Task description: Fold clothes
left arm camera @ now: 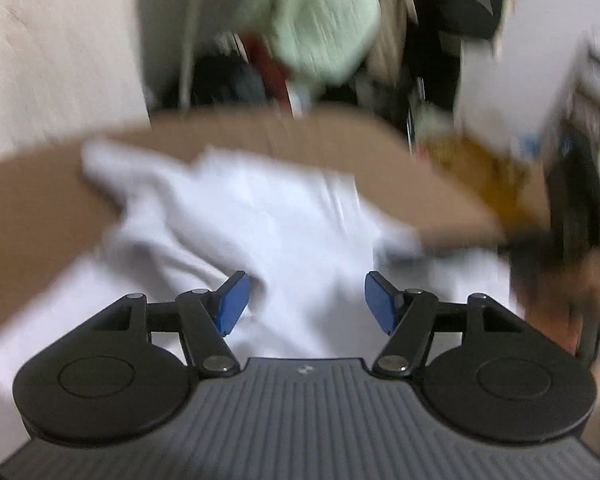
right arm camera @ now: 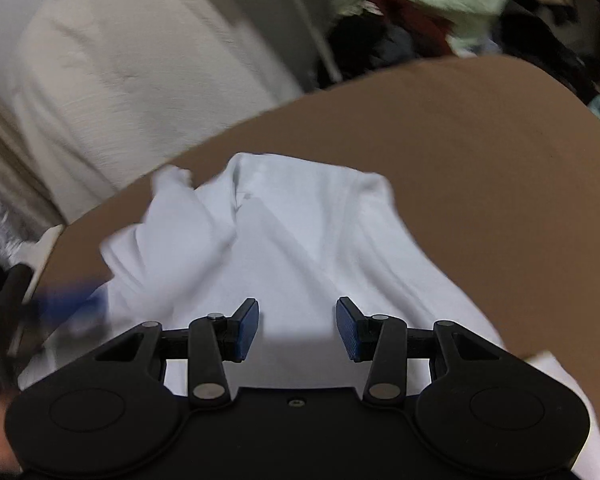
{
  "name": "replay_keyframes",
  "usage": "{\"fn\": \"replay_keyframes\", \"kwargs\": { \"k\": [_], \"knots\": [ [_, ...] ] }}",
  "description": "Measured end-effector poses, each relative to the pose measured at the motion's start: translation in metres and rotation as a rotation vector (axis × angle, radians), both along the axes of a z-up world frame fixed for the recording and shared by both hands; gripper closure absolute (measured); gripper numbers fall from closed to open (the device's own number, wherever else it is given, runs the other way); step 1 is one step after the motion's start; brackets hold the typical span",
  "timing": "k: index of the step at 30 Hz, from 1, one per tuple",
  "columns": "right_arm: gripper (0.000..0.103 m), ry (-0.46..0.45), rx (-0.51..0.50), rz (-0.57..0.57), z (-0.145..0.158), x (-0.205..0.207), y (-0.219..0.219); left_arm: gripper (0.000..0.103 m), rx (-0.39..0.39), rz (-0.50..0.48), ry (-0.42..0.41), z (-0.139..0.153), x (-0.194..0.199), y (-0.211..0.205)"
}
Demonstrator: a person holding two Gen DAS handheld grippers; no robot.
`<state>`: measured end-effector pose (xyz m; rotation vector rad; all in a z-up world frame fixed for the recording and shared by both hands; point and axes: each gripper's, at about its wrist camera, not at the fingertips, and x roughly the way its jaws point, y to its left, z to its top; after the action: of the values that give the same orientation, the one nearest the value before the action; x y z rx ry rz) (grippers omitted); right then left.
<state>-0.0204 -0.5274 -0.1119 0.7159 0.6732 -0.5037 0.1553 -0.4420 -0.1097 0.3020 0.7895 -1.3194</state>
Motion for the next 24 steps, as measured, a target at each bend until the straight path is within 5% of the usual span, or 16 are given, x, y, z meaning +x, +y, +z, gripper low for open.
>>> {"fn": "replay_keyframes", "kwargs": {
  "k": [3, 8, 13, 14, 17, 19, 24],
  "knots": [
    [0.054, -0.002, 0.030, -0.016, -0.001, -0.005, -0.002, 0.040, -0.006, 0.004, -0.026, 0.002, -0.004, 0.011],
    [0.054, -0.049, 0.082, -0.010, -0.003, -0.004, -0.003, 0.025, -0.083, 0.196, 0.012, 0.022, 0.067, -0.012],
    [0.054, -0.069, 0.074, 0.033, -0.010, 0.012, 0.002, 0.026, 0.042, 0.358, 0.099, -0.013, 0.152, -0.077],
    [0.054, -0.072, 0.069, 0.045, -0.012, 0.016, 0.003, 0.029, 0.058, 0.365, 0.082, -0.021, 0.158, -0.087],
    [0.054, -0.084, 0.072, 0.065, -0.018, 0.023, 0.002, 0.093, 0.120, 0.312, 0.066, -0.042, 0.161, -0.104],
    [0.054, -0.094, 0.092, 0.068, -0.022, 0.025, -0.001, 0.094, 0.086, 0.325, 0.076, -0.038, 0.153, -0.091],
    [0.054, -0.091, 0.120, 0.038, -0.024, 0.025, -0.007, 0.091, -0.123, 0.338, -0.024, 0.021, 0.089, -0.026]
  ]
}}
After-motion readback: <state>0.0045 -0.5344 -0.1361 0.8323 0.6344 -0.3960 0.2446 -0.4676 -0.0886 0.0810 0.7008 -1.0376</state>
